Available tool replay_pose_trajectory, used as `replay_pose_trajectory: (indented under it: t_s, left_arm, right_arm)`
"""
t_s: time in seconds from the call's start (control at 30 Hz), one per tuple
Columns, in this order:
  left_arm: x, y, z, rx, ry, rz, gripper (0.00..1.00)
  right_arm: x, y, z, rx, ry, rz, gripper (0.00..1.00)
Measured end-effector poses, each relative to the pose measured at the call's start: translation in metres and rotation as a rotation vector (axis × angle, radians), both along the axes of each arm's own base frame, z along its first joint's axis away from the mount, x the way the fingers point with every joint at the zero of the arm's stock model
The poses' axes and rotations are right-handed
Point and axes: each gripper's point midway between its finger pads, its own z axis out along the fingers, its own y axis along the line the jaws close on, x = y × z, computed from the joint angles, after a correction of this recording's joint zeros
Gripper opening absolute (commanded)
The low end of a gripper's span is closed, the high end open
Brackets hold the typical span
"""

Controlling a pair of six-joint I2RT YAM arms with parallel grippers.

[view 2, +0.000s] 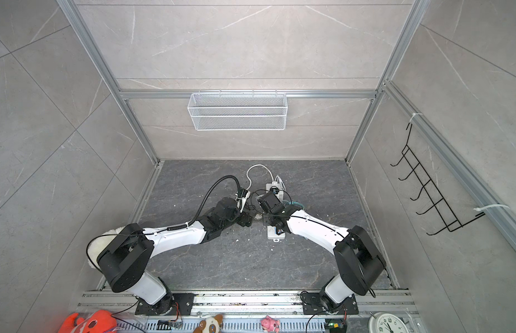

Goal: Insert plugs into power strip
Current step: Insert the plug into the socket.

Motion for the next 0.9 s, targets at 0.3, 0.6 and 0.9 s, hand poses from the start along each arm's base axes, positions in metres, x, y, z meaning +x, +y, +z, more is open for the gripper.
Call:
replay_pose_trajectory:
  t_s: [0.3, 0.6, 0.9]
  left_arm:
    - [0.0, 0.004, 0.0, 0.005, -0.004, 0.015, 0.87]
    - [-0.001, 0.007, -0.001, 0.012, -0.003, 0.022, 0.87]
    - [-0.001, 0.007, -0.001, 0.012, -0.003, 0.022, 0.86]
  right_arm:
    - [0.004, 0.002, 0.001, -0.004, -0.018, 0.007, 0.07]
    - [-0.001, -0.002, 0.0, -0.007, -0.033, 0.007, 0.07]
    - [-0.007, -0.016, -0.007, -0.039, -0.045, -0.021, 0.06]
